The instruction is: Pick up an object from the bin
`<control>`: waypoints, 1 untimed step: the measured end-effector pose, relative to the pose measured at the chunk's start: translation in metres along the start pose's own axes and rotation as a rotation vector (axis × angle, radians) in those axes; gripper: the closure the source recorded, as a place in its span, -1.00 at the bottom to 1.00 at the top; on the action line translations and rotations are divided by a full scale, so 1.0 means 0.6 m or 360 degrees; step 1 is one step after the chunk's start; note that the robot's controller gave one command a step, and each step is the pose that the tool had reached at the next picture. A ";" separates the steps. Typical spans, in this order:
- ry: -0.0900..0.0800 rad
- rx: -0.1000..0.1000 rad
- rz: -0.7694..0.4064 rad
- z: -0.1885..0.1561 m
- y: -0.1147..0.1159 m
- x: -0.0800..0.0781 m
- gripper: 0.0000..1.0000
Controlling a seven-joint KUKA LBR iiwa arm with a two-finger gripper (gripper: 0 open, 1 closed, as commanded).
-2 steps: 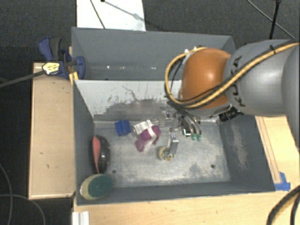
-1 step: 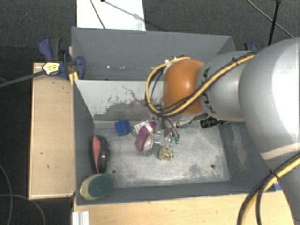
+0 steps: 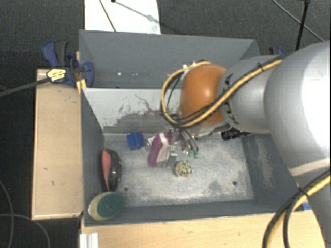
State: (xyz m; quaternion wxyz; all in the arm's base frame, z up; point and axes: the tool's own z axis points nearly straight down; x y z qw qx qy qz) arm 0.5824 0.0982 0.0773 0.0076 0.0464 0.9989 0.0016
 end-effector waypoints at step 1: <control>0.0012 0.0000 0.0020 -0.176 0.065 0.036 1.00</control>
Offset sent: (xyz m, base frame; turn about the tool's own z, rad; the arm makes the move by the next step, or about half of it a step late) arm -0.0212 0.0382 0.1003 0.0173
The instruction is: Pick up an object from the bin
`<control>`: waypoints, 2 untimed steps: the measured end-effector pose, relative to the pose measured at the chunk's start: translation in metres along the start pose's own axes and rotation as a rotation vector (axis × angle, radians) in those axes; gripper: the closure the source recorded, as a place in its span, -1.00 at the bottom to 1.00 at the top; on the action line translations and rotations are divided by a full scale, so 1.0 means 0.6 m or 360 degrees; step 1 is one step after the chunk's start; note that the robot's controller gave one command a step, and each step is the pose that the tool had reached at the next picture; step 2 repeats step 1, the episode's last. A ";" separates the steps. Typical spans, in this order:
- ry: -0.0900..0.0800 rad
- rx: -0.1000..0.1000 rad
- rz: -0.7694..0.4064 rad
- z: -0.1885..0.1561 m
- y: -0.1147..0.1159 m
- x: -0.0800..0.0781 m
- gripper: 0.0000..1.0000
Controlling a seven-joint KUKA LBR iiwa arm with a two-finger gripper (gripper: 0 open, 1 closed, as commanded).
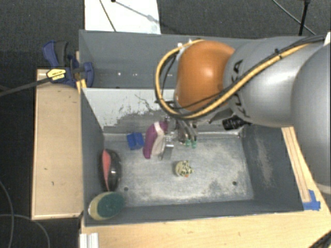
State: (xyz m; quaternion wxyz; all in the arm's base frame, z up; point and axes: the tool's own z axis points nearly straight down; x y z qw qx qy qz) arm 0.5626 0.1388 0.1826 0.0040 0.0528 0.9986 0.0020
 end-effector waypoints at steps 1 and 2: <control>0.0013 0.0006 0.0015 -0.038 -0.017 0.042 1.00; 0.0013 0.0006 0.0015 -0.038 -0.017 0.042 1.00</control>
Offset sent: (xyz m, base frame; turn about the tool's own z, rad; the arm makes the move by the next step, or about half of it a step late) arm -0.0256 -0.0076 0.0214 0.0136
